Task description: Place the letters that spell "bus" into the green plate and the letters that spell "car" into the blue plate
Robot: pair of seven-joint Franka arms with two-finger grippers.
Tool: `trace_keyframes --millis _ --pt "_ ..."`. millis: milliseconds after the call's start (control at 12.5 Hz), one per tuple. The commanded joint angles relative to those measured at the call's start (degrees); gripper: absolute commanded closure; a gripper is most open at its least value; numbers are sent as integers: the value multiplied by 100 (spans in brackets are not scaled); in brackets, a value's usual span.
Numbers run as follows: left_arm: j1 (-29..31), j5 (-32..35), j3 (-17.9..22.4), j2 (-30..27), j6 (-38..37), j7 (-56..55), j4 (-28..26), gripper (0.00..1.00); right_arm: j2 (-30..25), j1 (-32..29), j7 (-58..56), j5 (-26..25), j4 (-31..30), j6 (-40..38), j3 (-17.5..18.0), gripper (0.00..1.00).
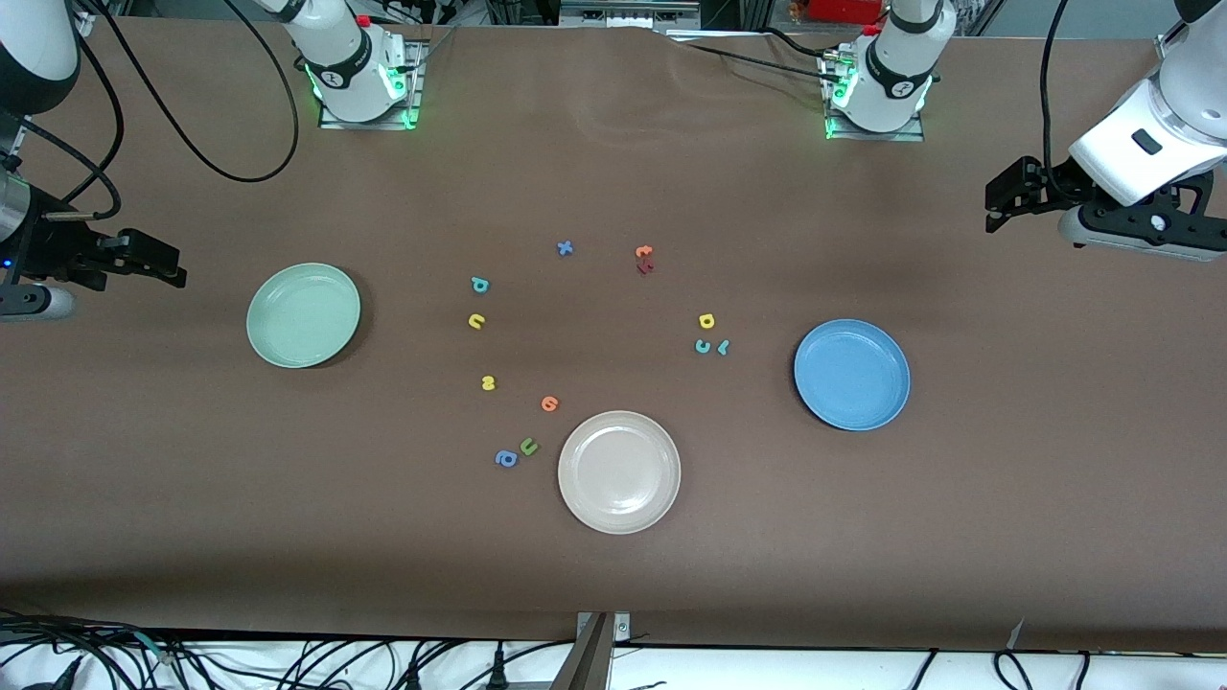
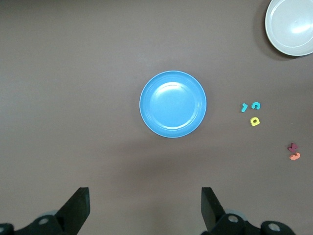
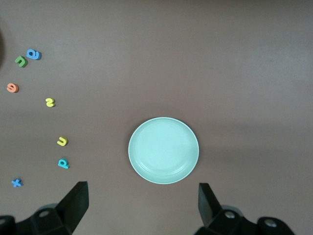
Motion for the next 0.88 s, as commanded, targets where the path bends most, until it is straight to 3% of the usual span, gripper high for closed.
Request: trace_keyframes --millis 0,797 --pt "-32 128 -3 -58 19 -59 -36 0 -59 -53 19 123 -42 44 43 1" --pt "-32 119 6 -58 10 -50 -45 0 196 -79 -33 70 -51 -132 34 1"
